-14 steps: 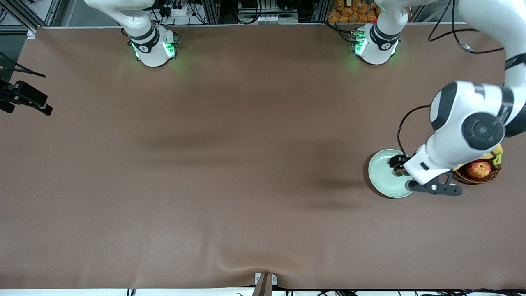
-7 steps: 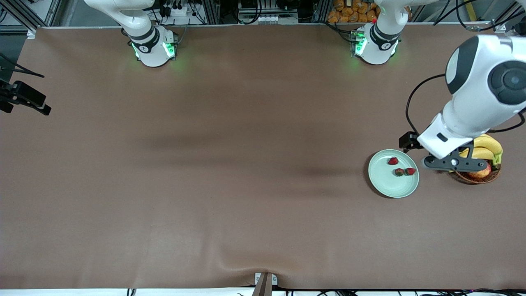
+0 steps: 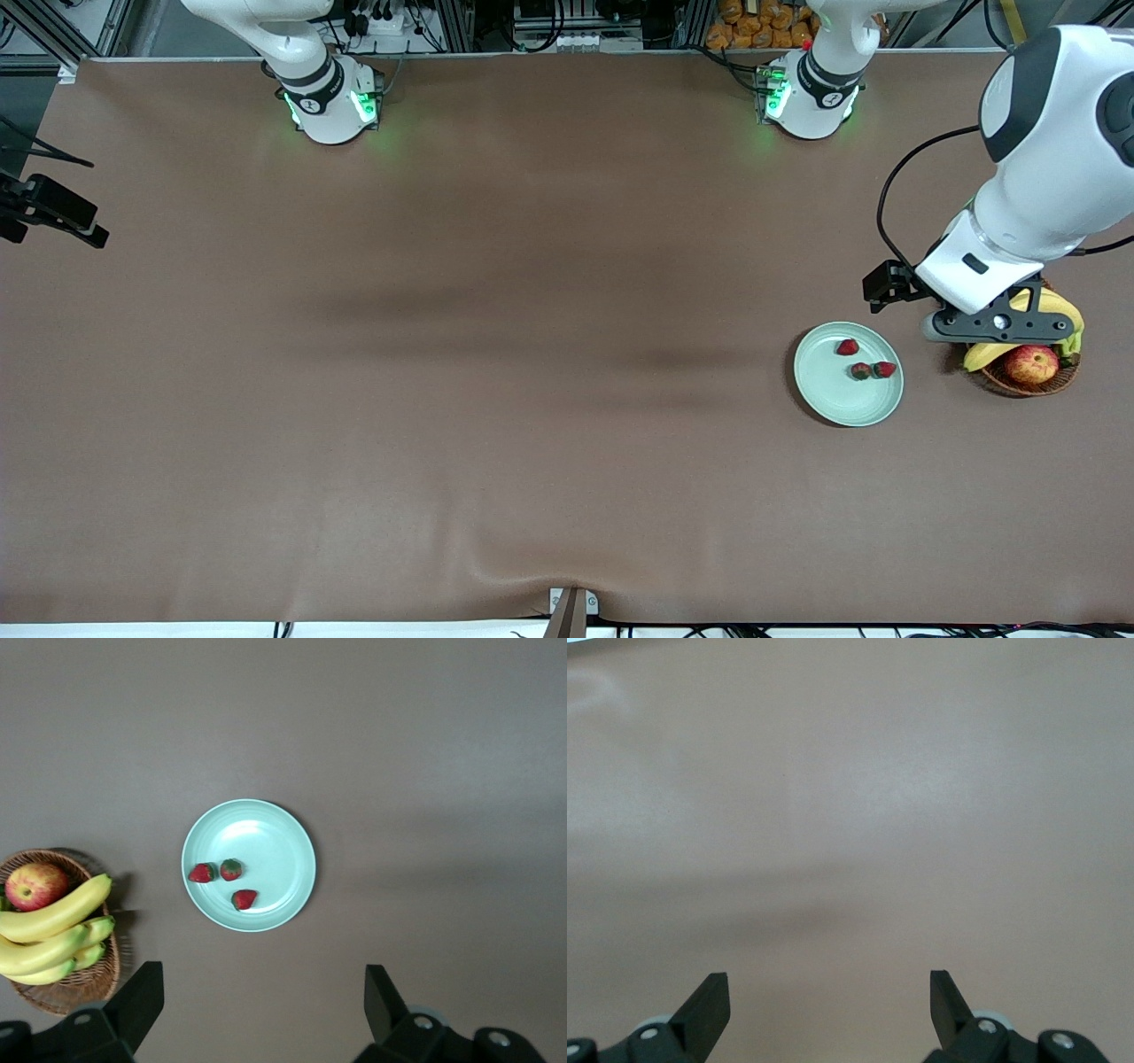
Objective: Collect all strawberries into plate
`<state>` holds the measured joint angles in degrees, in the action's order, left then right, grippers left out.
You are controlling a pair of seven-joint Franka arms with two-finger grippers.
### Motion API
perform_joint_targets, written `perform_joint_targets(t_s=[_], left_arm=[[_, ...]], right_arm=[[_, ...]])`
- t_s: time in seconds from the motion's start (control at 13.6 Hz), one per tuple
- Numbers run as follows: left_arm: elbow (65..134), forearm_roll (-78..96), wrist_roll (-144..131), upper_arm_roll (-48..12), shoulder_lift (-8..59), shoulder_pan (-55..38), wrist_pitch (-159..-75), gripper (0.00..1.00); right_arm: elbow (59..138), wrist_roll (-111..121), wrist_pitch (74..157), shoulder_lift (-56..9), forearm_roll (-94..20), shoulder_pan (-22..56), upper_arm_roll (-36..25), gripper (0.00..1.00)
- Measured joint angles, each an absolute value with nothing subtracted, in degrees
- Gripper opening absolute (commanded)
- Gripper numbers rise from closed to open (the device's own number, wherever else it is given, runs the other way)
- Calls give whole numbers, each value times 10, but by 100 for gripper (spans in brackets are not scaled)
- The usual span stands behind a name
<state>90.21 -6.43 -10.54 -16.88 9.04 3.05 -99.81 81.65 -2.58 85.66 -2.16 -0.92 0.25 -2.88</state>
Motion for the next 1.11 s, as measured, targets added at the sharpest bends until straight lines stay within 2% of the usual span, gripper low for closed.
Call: perform_joint_targets(t_s=[1.11], left_arm=[[904, -24, -119, -165, 58, 55, -989, 100]], right_arm=[[816, -26, 856, -22, -9, 2, -29, 100]])
